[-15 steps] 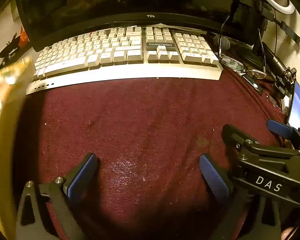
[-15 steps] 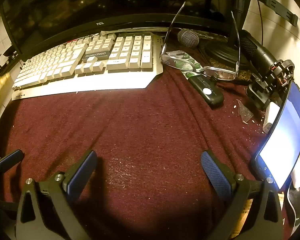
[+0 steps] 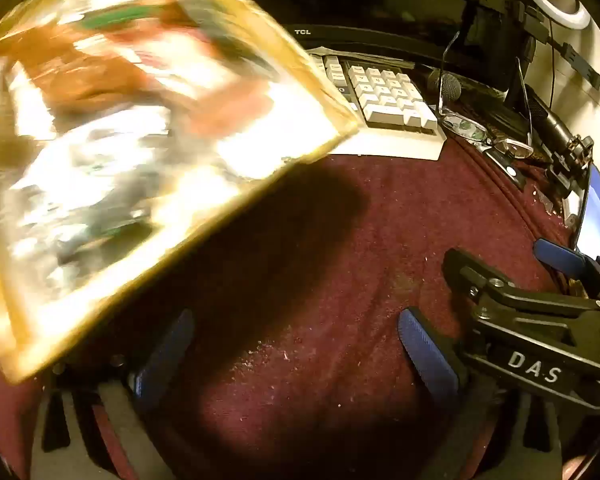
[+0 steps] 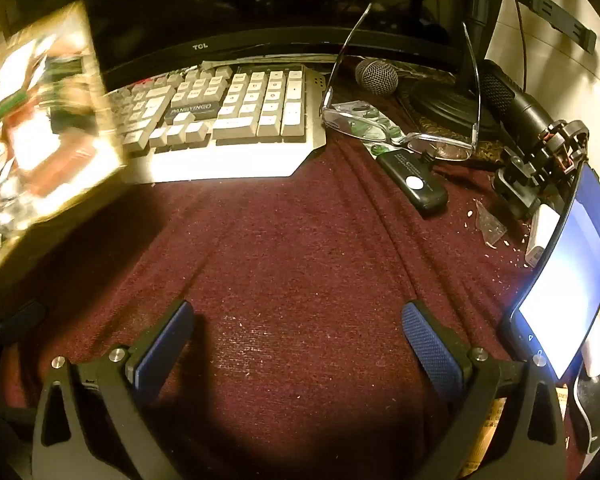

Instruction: Organize snacks

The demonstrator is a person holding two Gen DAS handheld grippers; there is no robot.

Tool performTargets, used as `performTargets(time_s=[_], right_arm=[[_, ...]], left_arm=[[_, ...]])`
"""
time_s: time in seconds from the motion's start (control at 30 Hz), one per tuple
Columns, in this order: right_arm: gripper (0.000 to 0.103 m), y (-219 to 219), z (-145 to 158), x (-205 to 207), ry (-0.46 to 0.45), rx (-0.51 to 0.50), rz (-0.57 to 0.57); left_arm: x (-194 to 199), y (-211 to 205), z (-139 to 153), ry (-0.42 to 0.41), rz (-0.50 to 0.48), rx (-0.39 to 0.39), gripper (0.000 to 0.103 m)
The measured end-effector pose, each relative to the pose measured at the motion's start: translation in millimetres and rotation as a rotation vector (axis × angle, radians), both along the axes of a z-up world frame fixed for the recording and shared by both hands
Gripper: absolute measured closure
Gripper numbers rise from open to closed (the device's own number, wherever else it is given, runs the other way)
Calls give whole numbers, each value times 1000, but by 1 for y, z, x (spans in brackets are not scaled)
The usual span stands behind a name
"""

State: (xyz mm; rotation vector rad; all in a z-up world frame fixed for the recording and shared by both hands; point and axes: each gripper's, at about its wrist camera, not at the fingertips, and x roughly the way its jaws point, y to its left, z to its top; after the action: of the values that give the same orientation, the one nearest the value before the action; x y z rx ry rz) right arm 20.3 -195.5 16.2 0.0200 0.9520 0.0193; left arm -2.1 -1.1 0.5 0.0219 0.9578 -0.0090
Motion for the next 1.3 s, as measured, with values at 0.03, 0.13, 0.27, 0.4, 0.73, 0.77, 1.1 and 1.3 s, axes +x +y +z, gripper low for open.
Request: performTargets(time_s=[0.03, 0.13, 0.27, 0.4, 0.73, 0.77, 1.1, 1.3], right_arm=[[0, 0, 0, 0, -1, 0, 0], [0, 0, 1, 0, 0, 0, 0], [0, 1, 1, 0, 0, 1, 0], [0, 0, 1, 0, 0, 1, 0], [0, -1, -2, 0, 0, 1, 0], [0, -1, -1, 0, 0, 1, 0], [0, -1, -1, 1, -1, 2, 1], [0, -2, -1, 0, -1, 2, 1]], left_arm=[[0, 2, 0, 1, 0, -9, 1], [0, 2, 0, 1, -1, -11, 1], [0, 1, -1, 1, -1, -10, 1], [0, 1, -1, 1, -1, -9, 1], [-3, 0, 0, 2, -3, -7, 1], [-2, 0, 0, 2, -3, -7, 1], [-1, -1, 0, 3, -4, -7, 1], [-1, -2, -1, 3, -3, -6, 1]])
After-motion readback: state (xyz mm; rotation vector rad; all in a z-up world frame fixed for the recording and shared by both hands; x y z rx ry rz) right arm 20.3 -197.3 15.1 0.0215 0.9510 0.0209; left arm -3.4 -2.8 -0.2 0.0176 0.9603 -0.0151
